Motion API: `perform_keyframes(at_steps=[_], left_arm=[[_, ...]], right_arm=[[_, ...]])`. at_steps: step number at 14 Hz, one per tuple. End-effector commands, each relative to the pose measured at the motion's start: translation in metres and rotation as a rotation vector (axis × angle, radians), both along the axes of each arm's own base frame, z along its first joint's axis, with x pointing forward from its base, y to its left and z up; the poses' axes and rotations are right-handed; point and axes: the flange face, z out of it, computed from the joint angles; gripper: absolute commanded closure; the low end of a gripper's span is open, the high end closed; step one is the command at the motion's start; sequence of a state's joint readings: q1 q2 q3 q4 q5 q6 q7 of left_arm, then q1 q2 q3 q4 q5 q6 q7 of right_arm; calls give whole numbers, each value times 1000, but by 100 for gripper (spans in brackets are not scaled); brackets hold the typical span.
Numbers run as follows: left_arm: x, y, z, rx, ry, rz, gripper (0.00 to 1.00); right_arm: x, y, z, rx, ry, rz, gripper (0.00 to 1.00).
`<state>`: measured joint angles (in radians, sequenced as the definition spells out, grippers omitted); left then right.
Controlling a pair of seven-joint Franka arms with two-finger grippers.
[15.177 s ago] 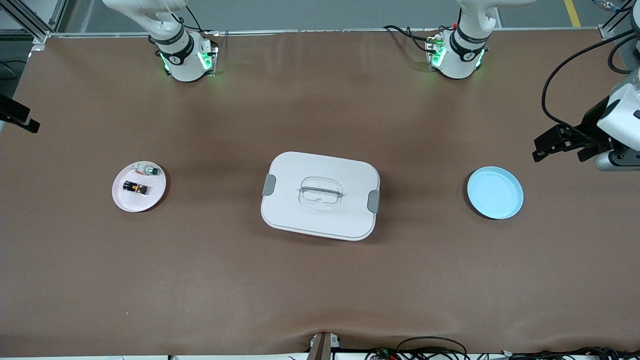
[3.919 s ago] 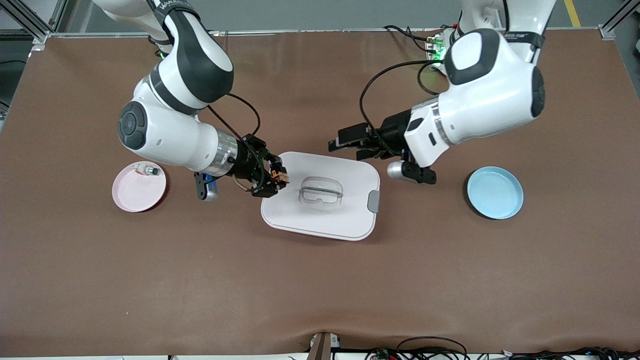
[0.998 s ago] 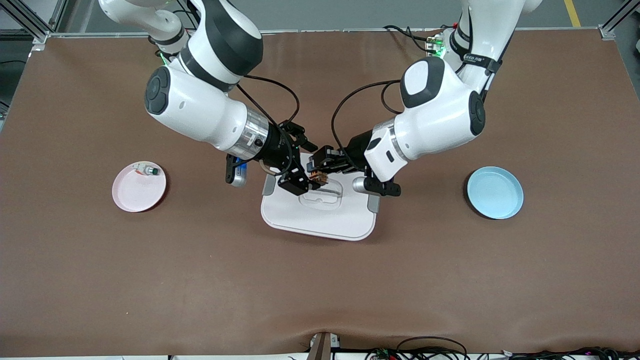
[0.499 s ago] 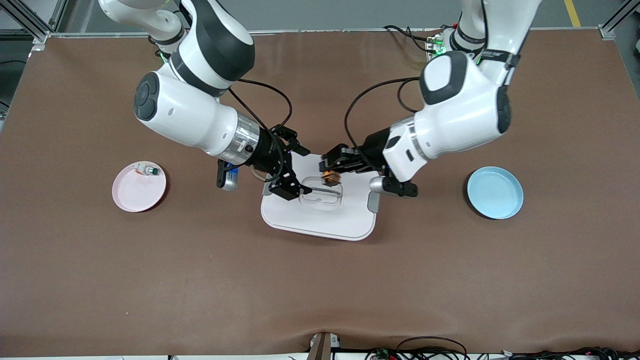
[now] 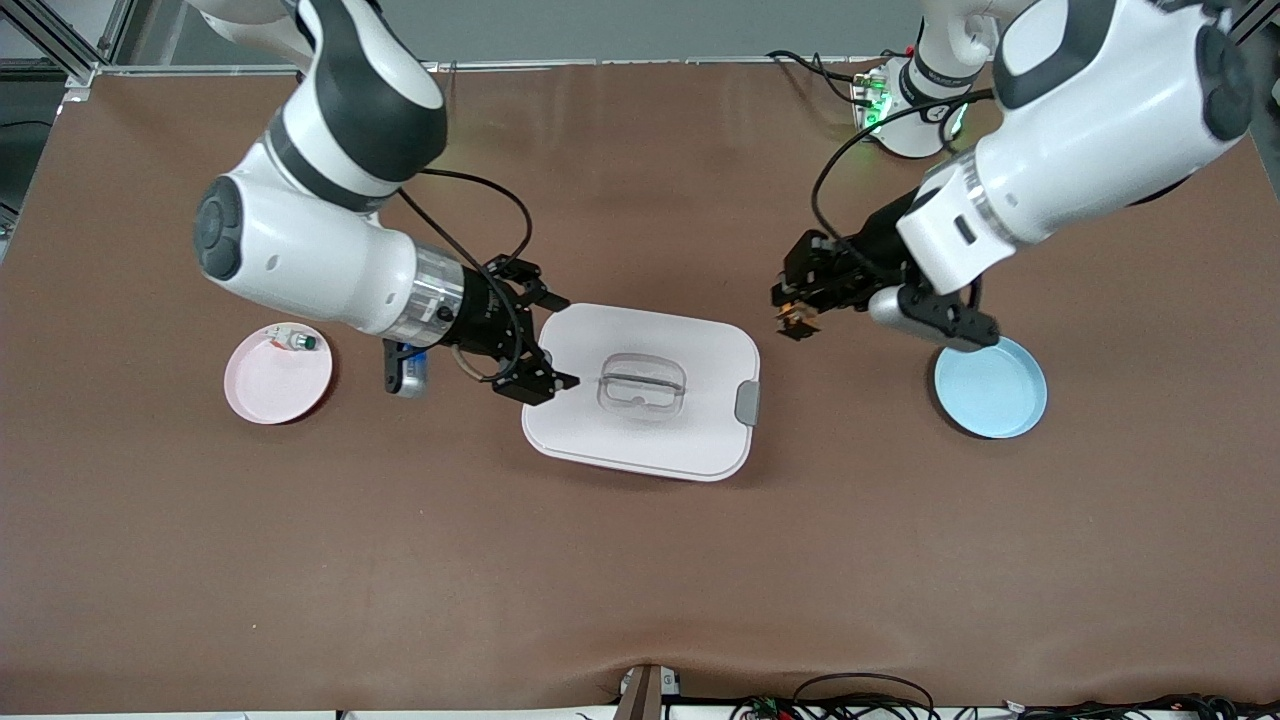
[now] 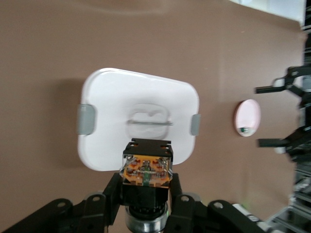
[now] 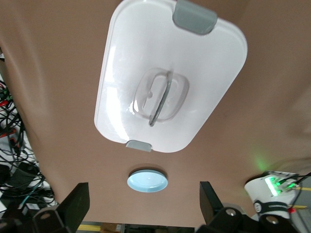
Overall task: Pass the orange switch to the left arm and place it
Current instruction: 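Open the right gripper and pull both grippers apart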
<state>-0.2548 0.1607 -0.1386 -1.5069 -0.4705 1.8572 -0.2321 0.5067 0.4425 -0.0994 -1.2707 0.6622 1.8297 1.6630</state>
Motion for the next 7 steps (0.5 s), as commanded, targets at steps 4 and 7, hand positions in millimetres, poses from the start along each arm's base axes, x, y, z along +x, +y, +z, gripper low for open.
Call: perform_keyframes(at_steps=[4,7], left_arm=[[-17,36,19,184,-33,-31,100],[-27,49,35,307,-85,-40,100]], right_arm=[[0,-67,13,-47,4,199,0],[3,-110,12,-45,21,290,0]])
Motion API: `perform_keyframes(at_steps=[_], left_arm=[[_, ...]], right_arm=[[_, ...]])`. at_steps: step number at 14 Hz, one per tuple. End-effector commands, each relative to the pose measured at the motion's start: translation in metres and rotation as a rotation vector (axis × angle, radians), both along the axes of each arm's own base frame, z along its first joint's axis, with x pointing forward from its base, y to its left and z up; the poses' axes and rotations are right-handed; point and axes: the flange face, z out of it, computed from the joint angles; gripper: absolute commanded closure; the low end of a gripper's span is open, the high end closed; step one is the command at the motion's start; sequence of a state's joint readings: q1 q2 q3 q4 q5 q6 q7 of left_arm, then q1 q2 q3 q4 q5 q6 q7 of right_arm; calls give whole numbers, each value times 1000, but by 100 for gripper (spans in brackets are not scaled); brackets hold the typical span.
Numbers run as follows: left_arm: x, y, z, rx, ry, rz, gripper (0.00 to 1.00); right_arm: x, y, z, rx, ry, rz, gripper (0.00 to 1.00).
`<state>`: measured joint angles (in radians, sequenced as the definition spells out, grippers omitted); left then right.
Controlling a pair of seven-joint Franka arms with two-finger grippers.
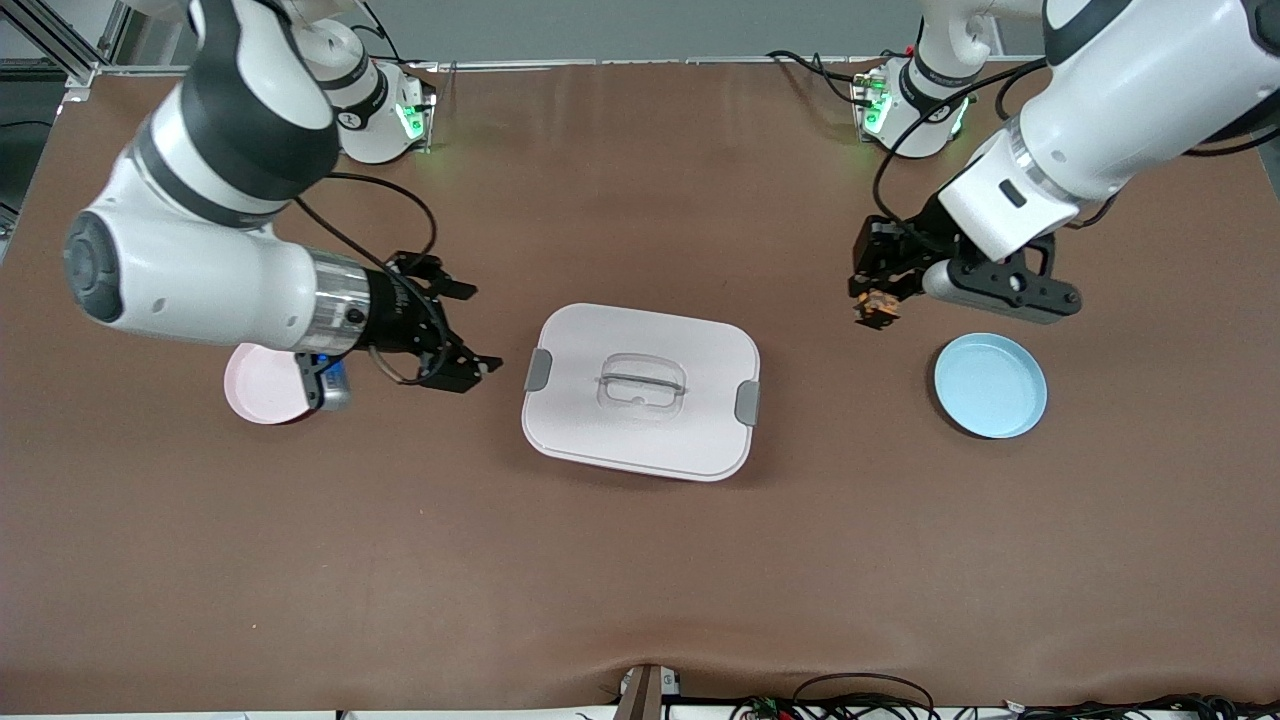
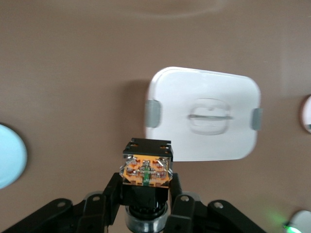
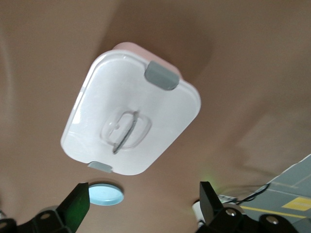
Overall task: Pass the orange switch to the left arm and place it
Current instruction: 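Carry the switch with the left gripper while the right gripper retracts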
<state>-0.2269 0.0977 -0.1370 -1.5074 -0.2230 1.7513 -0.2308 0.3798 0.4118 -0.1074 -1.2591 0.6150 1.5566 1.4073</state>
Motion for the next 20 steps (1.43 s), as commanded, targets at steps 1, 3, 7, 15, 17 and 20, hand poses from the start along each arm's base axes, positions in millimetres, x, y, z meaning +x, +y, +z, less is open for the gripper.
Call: perform_keyframes(at_steps=[1,3,7,15,17,20], left_arm=[[-12,22,15,62,-16,3,100],[-6,48,14,67,6,59,100],[2,87,8,77,100,295,100],[14,111,-30,164,293,893,100],[19,118,-43,217,292,972,100],[21,126,-66,286,270,1077,100]], right_arm=[[1,-44,6,7,4,78,0],[2,-79,12,23,-9,124,0],[-1,-138,3,-4,-11,283,0],[2,-216,14,-97,-155,643,0],[2,-227,13,-70,-200,761,0],[4,-243,24,-69,-254,843,0]])
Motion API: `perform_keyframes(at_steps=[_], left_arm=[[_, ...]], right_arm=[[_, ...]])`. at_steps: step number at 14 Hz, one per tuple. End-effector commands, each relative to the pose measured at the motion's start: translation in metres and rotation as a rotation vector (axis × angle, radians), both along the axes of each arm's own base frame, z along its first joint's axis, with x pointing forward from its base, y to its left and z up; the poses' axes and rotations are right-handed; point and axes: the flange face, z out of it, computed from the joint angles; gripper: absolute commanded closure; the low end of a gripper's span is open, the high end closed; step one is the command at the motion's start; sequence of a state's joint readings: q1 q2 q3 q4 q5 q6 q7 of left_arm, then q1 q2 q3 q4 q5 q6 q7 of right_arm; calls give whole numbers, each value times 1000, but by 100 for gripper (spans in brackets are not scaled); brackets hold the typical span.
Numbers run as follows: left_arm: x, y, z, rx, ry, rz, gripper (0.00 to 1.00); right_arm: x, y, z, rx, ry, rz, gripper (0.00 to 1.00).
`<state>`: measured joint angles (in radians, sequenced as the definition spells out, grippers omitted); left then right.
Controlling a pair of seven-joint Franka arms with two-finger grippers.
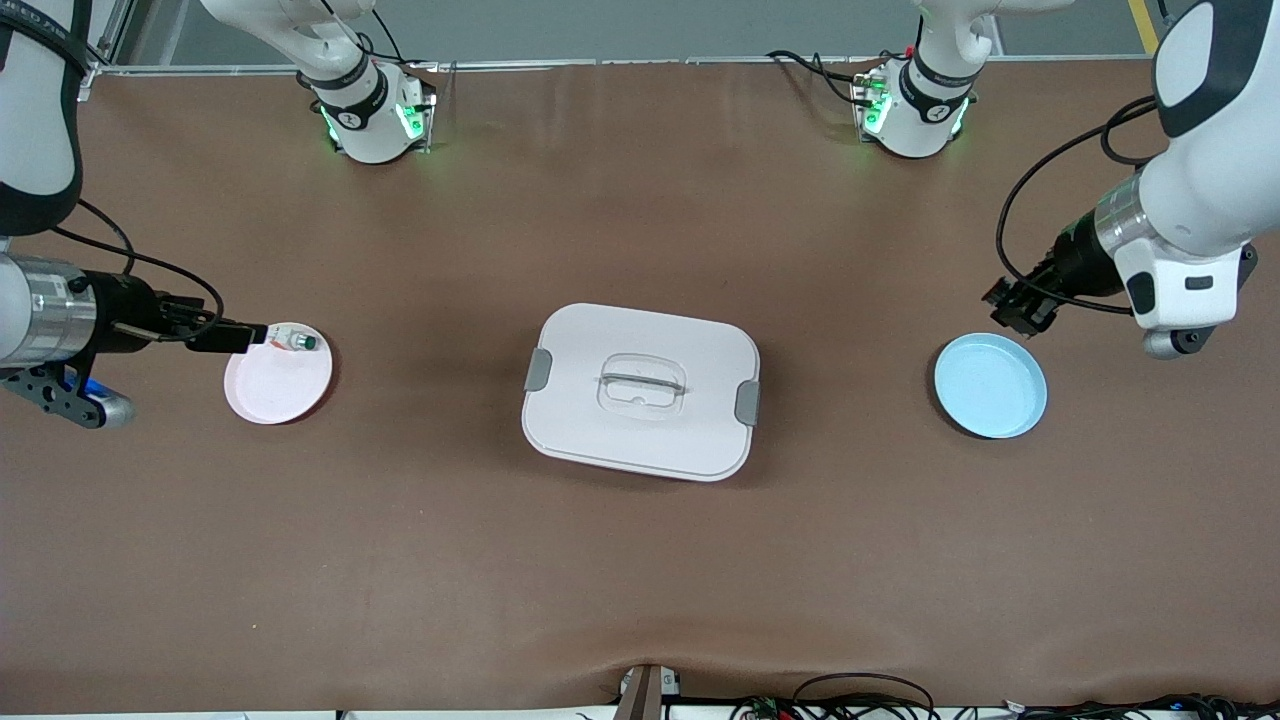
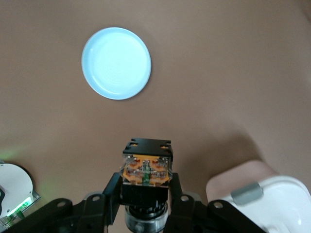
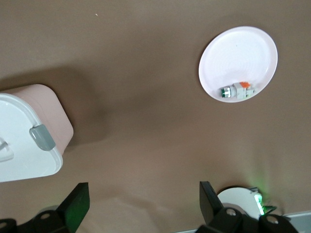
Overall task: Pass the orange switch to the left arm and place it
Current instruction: 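Carry the switch with the left gripper while the right gripper retracts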
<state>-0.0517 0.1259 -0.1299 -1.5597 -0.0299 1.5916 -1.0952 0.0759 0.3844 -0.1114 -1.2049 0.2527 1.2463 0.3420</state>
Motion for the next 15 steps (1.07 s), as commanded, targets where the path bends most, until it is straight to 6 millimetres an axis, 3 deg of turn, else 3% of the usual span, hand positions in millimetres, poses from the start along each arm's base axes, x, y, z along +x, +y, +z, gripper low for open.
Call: perform_keyframes(at_steps=[1,5,10,15], left_arm=[[-2,4,-13,67,-14,113,100],[-7,21,-42,71,-29,213,100],[-26,49,-79,58,-58,273,100],[-34,73,-124,31,-92,343,100]], right_arm=[[0,-16,17,-34,-47,92,0],[-1,-25,20,-48,-66,186,0],[-2,-51,20,-84,-71,265,0],[-6,-62,19,-96,-41,252,0]])
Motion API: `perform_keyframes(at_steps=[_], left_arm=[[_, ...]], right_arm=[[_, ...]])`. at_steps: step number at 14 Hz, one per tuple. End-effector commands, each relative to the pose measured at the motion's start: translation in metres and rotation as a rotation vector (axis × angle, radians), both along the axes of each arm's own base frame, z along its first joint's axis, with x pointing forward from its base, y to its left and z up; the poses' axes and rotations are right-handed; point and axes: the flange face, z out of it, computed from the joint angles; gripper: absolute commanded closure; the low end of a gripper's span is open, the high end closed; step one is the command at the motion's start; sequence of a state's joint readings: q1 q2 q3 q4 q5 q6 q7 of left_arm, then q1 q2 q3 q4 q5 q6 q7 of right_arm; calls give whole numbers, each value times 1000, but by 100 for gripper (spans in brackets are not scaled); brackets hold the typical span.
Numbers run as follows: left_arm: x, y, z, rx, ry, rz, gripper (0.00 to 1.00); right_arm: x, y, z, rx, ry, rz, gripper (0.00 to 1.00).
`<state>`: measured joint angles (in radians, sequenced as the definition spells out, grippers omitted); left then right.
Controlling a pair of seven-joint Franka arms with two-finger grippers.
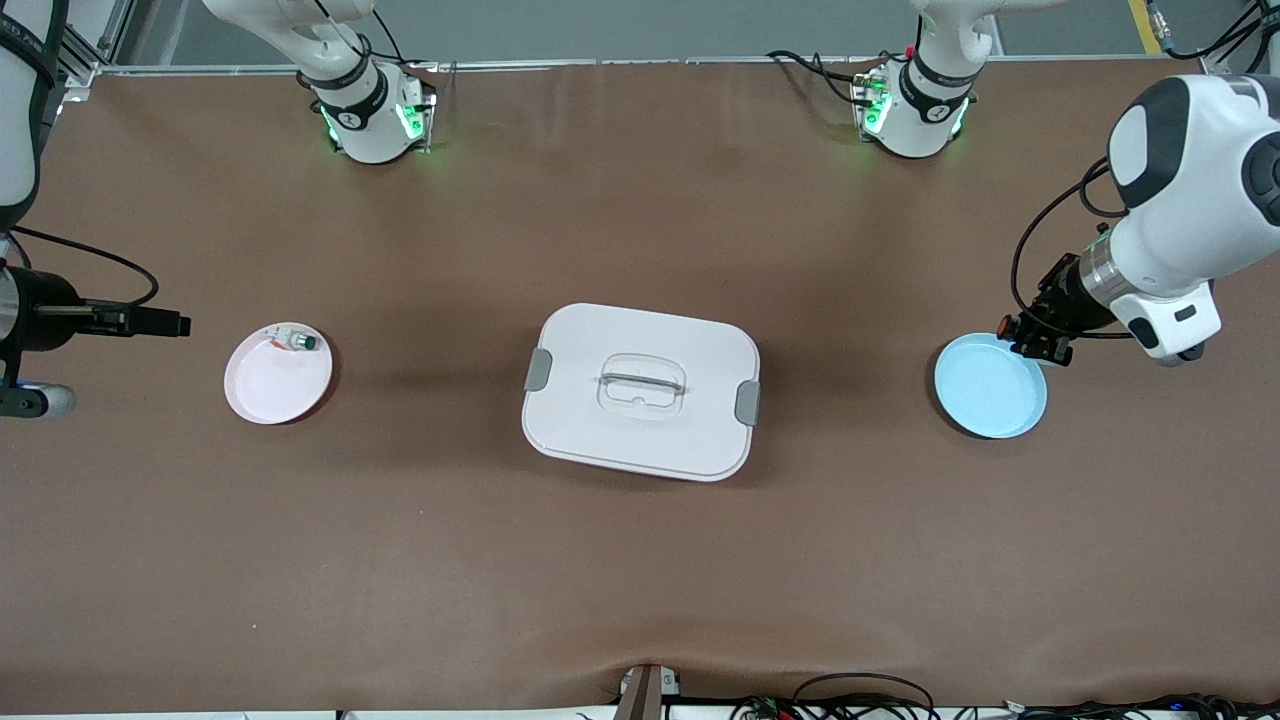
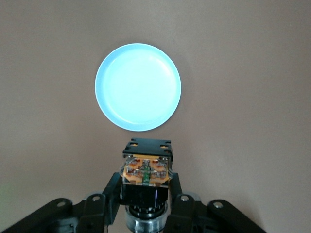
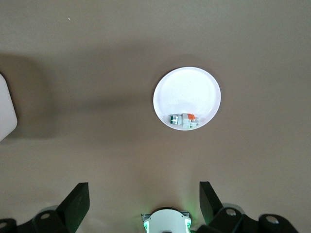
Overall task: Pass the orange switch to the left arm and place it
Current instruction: 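Lower the switch with the left gripper onto the blue plate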
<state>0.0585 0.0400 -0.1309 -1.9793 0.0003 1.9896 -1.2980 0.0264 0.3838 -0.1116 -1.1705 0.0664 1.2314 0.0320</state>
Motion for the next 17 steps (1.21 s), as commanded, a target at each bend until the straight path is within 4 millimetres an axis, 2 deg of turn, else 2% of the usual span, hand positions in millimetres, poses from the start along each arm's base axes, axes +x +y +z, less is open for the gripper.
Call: perform_keyframes(at_steps=[1,5,6,8,9,11,13,17], left_arm=[[-14,8,-16,-12,-30,35,100],[-25,20,-58,-14,-64,56,100],[-28,30,-67,-13,-63,74,100],[-29,36,-82,-14,-44,83,100],[-28,38,-89,-16,-49,89,100],[-27,55,-103,-18,-68,120,100],[-28,57,-116,-20,-63,122,100],[-25,65,-132,-25,-56,139,100]], right_arm=[[-5,-9,8,-10,13,5,0],[-5,-14,4,-6,22,-2,0],[-4,-14,3,0,23,-4,0],[-4,-16,3,-2,25,-7,0],[-5,-18,3,2,24,-8,0],[-5,-21,2,-5,26,-13,0],[-6,-30,0,1,30,-18,0],[-6,-28,-1,5,33,-10,0]])
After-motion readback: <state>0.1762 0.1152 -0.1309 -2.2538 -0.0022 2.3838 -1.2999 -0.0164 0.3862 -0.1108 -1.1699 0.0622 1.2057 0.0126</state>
